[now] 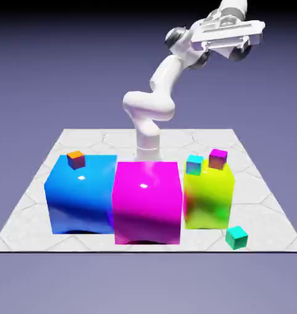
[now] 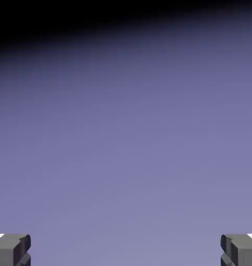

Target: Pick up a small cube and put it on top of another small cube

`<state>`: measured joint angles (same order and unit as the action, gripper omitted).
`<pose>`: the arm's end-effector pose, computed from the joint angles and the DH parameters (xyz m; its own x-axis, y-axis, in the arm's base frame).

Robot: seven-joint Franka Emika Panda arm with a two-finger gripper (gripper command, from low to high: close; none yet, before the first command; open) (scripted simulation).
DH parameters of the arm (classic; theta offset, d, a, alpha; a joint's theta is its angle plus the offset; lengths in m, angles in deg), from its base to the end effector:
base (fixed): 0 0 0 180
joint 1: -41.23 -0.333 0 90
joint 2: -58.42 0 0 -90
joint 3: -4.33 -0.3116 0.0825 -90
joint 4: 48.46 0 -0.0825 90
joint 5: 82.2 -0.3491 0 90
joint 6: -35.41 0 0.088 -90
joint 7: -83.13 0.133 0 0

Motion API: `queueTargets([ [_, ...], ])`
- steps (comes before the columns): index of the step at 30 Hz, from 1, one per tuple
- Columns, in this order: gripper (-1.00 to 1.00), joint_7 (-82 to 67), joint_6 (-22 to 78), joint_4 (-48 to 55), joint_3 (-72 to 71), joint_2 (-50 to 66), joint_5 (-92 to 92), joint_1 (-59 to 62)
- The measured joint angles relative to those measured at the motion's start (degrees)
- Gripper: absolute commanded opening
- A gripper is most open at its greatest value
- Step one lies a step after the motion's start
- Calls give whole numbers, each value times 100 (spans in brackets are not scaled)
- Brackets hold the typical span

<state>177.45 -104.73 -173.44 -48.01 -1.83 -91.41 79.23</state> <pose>0.3387 0.2757 0.6519 -0.0814 -0.8570 0.5089 -0.5107 -0.4027 -0.7597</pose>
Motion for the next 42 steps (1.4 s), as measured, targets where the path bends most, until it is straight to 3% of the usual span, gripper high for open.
queueTargets([
  [27,0,5555,3628,3858,-5606,-2955,-986,4144],
  [31,0,5727,3228,3673,-5940,-3239,-1151,4359],
  [32,-100,5735,3062,3577,-6001,-3307,-1196,4394],
  [37,-100,5690,3779,3901,-5702,-2974,-967,4186],
  [42,-100,5456,4668,2977,-4862,-2067,-334,3148],
])
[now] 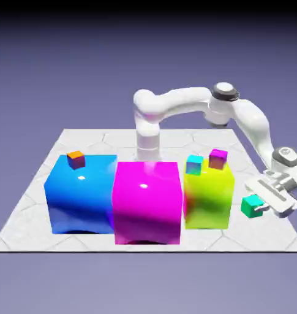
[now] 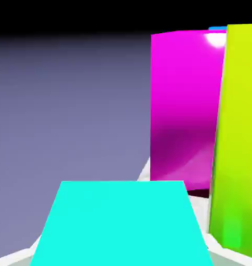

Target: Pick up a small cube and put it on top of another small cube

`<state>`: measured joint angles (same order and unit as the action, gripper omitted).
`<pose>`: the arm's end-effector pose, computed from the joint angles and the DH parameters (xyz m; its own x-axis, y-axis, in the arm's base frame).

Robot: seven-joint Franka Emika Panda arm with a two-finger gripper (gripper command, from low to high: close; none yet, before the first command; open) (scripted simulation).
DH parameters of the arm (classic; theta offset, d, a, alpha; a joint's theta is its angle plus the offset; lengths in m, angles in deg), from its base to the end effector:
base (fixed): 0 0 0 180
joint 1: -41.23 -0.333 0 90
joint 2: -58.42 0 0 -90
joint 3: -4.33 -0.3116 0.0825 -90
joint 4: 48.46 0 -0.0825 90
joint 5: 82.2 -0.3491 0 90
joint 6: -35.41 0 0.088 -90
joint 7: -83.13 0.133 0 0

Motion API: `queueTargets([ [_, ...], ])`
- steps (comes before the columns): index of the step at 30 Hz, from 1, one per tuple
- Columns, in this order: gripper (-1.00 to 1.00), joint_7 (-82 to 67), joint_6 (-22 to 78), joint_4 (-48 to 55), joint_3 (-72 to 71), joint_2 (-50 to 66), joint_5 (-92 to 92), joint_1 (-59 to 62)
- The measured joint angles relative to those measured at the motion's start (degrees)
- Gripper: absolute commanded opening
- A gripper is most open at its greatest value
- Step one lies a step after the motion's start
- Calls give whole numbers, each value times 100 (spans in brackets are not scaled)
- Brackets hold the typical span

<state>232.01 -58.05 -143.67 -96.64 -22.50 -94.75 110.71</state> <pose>0.3884 0.4086 0.2443 -0.6430 -0.4391 0.6275 -0.7198 0.0667 -0.6909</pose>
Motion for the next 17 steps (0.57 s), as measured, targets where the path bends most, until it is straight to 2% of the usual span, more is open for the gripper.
queueTargets([
  [7,-100,-327,1246,-1292,1175,1270,886,-1454],
  [9,-100,-331,1263,-1310,1191,1287,898,-1474],
  [14,-100,-224,448,-2346,1070,1208,733,-1725],
  [15,100,-223,436,-2361,1069,1207,730,-1729],
  [17,100,-223,442,-2361,1069,1207,728,-1729],
])
